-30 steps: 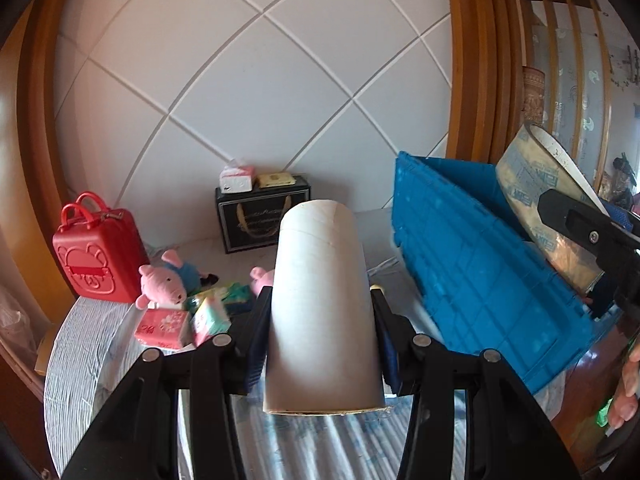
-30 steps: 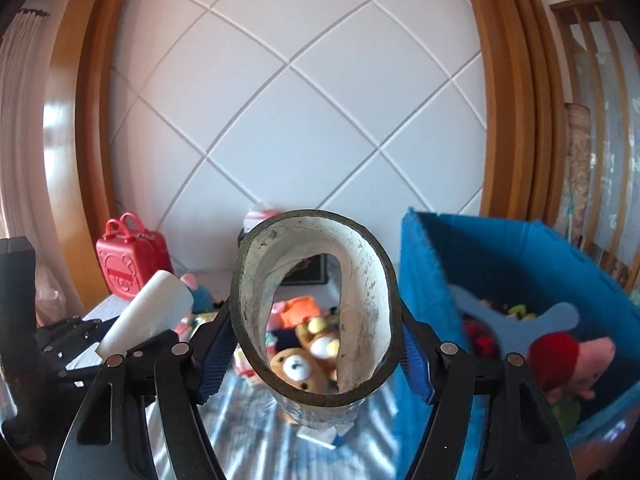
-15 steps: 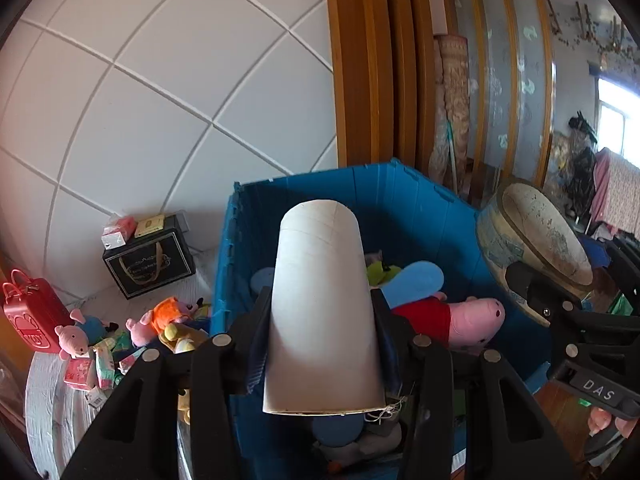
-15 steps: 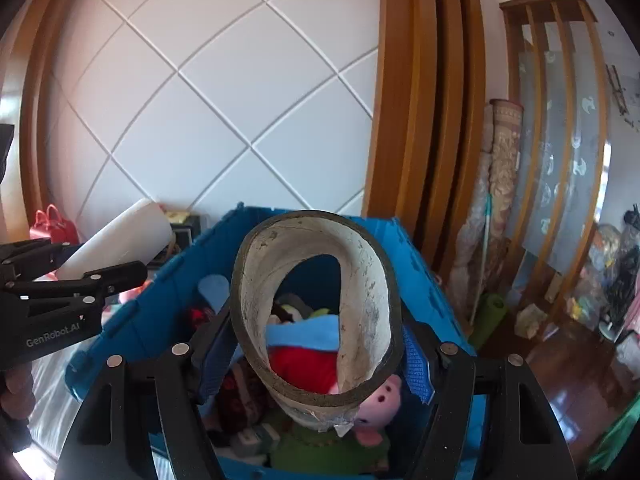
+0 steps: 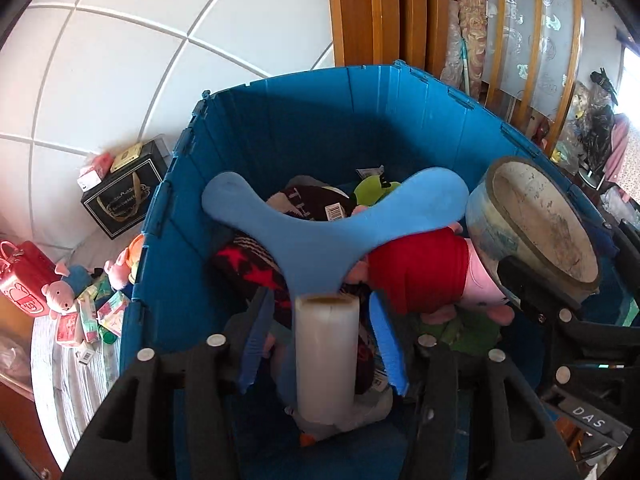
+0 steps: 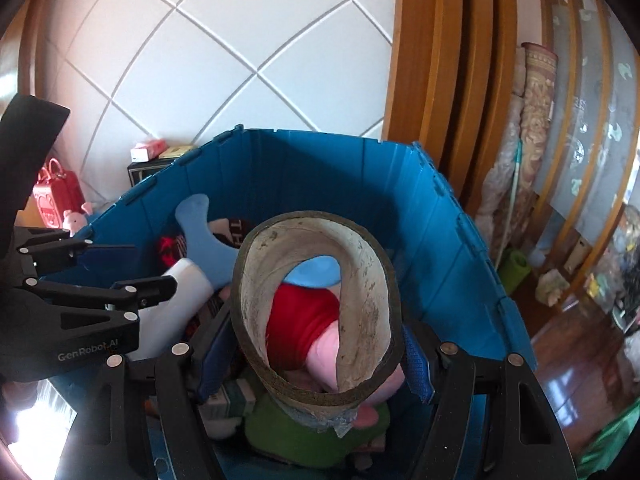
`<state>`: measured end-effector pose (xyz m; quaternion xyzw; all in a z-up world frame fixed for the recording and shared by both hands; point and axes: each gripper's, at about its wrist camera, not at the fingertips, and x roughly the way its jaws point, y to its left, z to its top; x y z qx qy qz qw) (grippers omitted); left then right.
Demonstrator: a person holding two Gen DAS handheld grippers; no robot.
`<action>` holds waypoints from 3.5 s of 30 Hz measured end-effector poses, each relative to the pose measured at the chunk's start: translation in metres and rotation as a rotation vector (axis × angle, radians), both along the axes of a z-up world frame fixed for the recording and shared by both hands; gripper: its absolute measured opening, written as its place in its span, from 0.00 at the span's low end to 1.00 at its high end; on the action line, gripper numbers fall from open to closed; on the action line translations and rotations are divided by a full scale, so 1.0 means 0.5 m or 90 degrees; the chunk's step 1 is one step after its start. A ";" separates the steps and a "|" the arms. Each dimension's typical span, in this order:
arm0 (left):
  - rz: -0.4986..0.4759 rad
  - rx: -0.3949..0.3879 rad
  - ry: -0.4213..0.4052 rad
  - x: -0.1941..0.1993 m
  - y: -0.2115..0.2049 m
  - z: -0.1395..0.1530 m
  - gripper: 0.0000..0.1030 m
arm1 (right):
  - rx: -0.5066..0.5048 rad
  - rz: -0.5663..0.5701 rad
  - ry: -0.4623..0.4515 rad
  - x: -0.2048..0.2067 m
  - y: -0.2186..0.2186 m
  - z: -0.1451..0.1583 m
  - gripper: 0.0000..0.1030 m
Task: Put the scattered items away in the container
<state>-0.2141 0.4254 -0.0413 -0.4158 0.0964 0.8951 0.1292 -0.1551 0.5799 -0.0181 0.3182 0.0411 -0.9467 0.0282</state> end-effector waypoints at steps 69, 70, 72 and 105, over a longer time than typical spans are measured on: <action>0.291 0.111 0.116 0.105 -0.871 -0.031 0.58 | -0.062 0.116 0.105 0.017 -0.802 -0.002 0.98; 0.294 0.110 0.107 0.095 -0.868 -0.043 0.58 | -0.057 0.116 0.097 0.008 -0.803 -0.013 0.98; 0.303 0.103 0.085 0.071 -0.859 -0.065 0.58 | -0.049 0.120 0.080 -0.011 -0.801 -0.034 0.98; 0.212 0.025 -0.187 -0.222 -0.664 -0.476 0.58 | -0.033 0.048 -0.168 -0.350 -0.729 -0.394 0.68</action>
